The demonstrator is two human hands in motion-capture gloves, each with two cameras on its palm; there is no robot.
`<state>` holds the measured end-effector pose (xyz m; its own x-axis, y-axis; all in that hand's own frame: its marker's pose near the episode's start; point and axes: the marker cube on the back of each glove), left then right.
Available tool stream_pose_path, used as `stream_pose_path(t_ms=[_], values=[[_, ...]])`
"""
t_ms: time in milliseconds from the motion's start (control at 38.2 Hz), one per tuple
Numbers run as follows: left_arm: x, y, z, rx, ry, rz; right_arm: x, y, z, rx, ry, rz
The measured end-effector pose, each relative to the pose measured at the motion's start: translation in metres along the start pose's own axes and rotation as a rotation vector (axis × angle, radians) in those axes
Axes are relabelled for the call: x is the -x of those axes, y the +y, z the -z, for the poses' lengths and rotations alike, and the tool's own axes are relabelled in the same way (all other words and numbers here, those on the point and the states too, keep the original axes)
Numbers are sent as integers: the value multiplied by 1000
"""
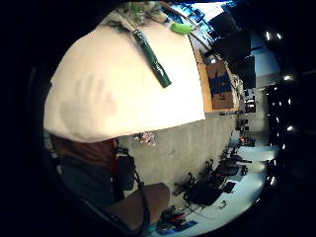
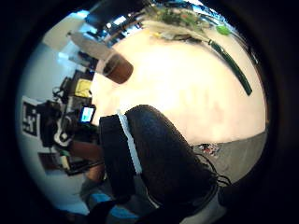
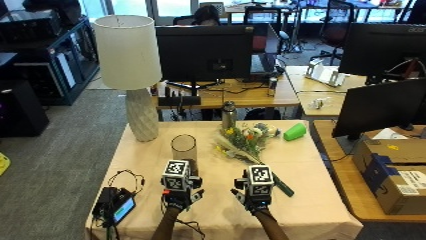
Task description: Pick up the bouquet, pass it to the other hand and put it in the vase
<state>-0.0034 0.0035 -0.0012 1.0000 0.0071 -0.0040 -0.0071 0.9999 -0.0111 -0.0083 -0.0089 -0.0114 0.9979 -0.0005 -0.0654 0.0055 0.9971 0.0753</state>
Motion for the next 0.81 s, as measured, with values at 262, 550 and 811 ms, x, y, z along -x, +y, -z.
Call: stream_pose_path(t_ms=[262,550,811], values=[[-4,2,4,9,7,-7,12,11,-13,101,-51,58],[-6,4,6,25,-4,-1,-8,12,-7,92,-45,27],[-10,-2,3,10,10,0,-53,-2,-13,88,-49,-62]])
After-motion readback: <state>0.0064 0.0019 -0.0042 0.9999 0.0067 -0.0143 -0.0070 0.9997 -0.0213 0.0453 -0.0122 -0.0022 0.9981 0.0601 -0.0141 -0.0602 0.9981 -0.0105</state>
